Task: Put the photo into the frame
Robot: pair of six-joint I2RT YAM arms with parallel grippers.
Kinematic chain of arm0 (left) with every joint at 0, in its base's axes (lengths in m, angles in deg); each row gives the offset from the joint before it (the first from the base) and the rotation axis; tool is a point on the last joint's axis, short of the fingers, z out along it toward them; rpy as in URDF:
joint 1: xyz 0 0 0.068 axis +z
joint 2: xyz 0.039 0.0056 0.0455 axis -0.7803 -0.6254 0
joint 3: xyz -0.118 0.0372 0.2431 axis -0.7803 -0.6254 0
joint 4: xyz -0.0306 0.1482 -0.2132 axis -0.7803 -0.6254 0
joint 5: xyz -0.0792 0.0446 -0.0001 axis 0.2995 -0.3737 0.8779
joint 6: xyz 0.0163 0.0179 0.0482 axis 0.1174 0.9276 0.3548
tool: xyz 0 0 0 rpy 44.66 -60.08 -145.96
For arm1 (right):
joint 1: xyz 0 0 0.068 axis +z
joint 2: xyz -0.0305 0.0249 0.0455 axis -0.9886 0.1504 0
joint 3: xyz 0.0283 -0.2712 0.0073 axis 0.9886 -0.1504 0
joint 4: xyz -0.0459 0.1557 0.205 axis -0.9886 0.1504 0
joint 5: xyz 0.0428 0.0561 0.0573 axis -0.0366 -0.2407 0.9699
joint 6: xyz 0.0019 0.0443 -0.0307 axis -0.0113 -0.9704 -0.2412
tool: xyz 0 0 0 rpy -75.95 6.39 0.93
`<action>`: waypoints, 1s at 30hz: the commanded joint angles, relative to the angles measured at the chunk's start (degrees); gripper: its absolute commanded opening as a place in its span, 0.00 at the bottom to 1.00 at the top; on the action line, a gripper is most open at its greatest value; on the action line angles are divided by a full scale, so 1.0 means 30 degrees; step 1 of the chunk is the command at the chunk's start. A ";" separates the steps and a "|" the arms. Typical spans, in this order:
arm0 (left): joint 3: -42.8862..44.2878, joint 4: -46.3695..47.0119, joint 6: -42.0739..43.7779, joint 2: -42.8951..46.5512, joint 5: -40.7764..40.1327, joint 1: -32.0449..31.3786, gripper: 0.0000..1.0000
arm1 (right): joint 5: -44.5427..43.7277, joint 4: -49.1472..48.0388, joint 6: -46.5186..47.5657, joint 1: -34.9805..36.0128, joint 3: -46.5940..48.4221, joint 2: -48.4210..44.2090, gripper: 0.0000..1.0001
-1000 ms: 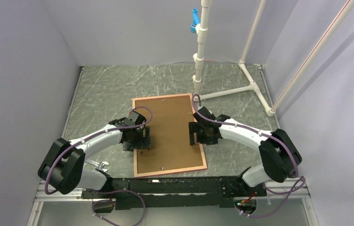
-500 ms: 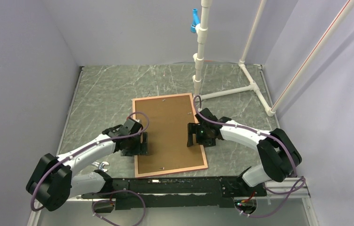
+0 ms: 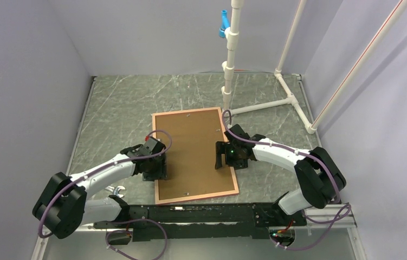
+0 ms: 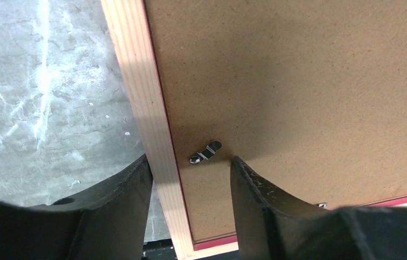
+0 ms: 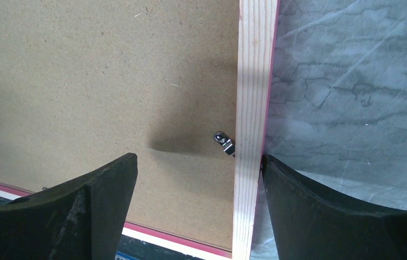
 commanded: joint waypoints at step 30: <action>-0.1015 0.1569 0.0009 0.1923 -0.2467 -0.0043 0.66 | 0.1406 -0.1974 -0.0210 0.0282 -0.0775 0.0633 0.86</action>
